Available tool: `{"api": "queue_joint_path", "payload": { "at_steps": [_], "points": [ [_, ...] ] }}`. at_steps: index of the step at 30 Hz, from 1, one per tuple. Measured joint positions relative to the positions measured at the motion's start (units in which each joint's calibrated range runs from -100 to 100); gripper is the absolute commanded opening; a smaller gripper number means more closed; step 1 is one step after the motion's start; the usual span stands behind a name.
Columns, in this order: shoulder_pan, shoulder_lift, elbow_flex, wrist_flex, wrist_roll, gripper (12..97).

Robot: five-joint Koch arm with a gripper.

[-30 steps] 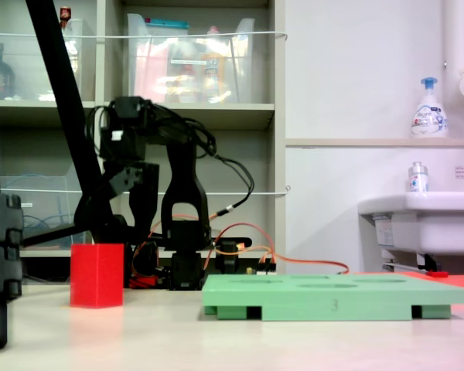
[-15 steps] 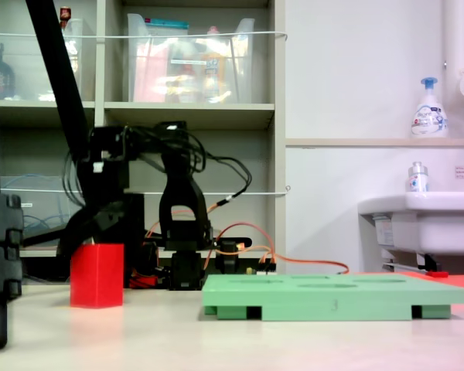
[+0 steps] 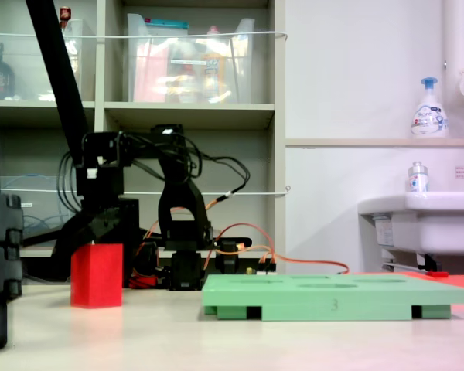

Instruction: Put the square block into the corresponding hole

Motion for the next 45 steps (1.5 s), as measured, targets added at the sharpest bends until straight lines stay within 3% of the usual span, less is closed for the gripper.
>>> {"api": "queue_joint_path", "payload": {
  "at_steps": [4, 13, 18, 33, 39, 45],
  "points": [
    [-0.2, -0.1, -0.7, 0.1, 1.2, 45.8],
    [-0.7, -3.7, -4.9, -0.1, 5.4, 27.8],
    [-0.7, -6.6, -6.5, -0.1, 7.7, 23.8],
    [0.1, -21.2, -9.8, -0.1, 18.5, 22.4],
    [6.2, -33.0, -9.9, -0.1, 26.4, 21.3],
    [15.8, -39.3, -9.9, -0.2, 35.7, 21.5]
  ]
}}
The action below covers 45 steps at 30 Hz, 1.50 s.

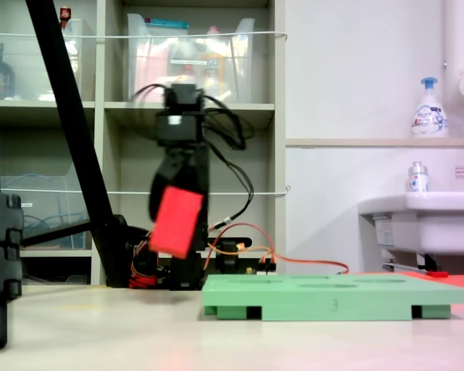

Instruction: Put the square block into the corresponding hole

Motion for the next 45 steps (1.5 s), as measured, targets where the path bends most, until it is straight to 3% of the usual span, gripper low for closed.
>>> {"api": "queue_joint_path", "payload": {
  "at_steps": [8, 13, 23, 45],
  "points": [
    [14.0, -0.5, 0.1, 0.0, 16.1, 21.6],
    [18.3, 2.5, 1.4, 0.0, 22.1, 21.6],
    [20.5, 11.4, 1.5, 0.0, 26.7, 21.7],
    [22.1, 27.9, 13.5, 0.0, 24.5, 21.9]
  ]
}}
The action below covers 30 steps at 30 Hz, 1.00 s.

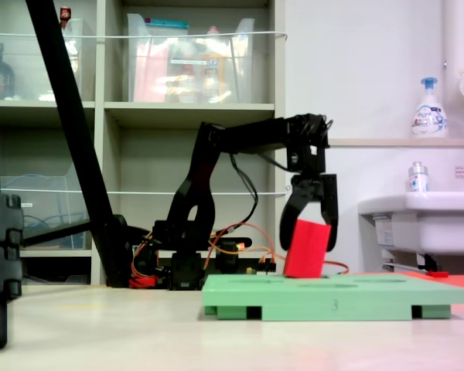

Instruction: Put the square block into the corresponding hole

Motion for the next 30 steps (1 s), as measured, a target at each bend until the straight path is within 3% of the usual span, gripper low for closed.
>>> {"api": "queue_joint_path", "payload": {
  "at_steps": [24, 28, 30],
  "points": [
    [0.6, 11.6, 6.4, 0.7, -0.3, 22.5],
    [0.6, 13.7, 7.1, 0.6, -0.2, 39.2],
    [0.6, 14.1, 7.3, 0.6, -0.3, 56.3]
  ]
}}
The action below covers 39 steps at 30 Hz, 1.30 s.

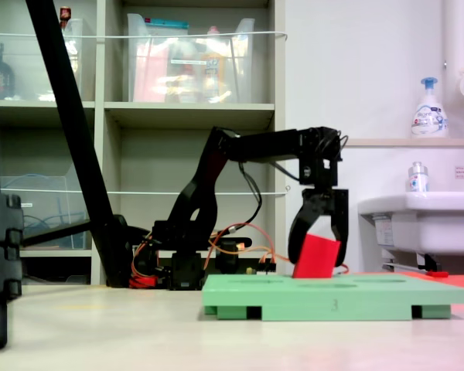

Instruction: Put the square block into the corresponding hole

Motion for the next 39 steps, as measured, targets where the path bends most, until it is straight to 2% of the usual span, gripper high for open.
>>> {"api": "queue_joint_path", "payload": {
  "at_steps": [3, 5, 7, 13, 17, 21, 22, 24, 25, 27, 30, 32, 35, 39],
  "points": [
    [0.0, 0.7, 0.1, 0.3, -0.4, 64.5],
    [0.0, 0.7, 0.1, 0.3, -0.7, 83.7],
    [0.0, 0.7, 0.1, 0.4, -0.8, 95.6],
    [0.1, -5.7, 0.1, 0.3, -0.8, 95.5],
    [0.1, -27.2, 0.1, -0.2, -2.1, 95.4],
    [-2.0, -52.1, 3.7, -0.6, -9.1, 95.4],
    [-3.1, -57.6, 4.1, -0.7, -11.5, 93.1],
    [-5.7, -69.2, 4.1, -0.8, -18.5, 81.6],
    [-7.7, -75.0, 4.1, -0.8, -22.7, 70.6],
    [-13.8, -84.5, 4.2, -0.9, -31.6, 58.0],
    [-25.6, -92.5, 4.2, -1.0, -46.7, 54.6],
    [-30.3, -93.7, 2.1, 0.3, -52.5, 54.0],
    [-33.4, -96.0, -14.8, 7.2, -56.0, 52.5],
    [-34.5, -106.0, -54.1, 31.4, -60.9, 51.0]
  ]
}}
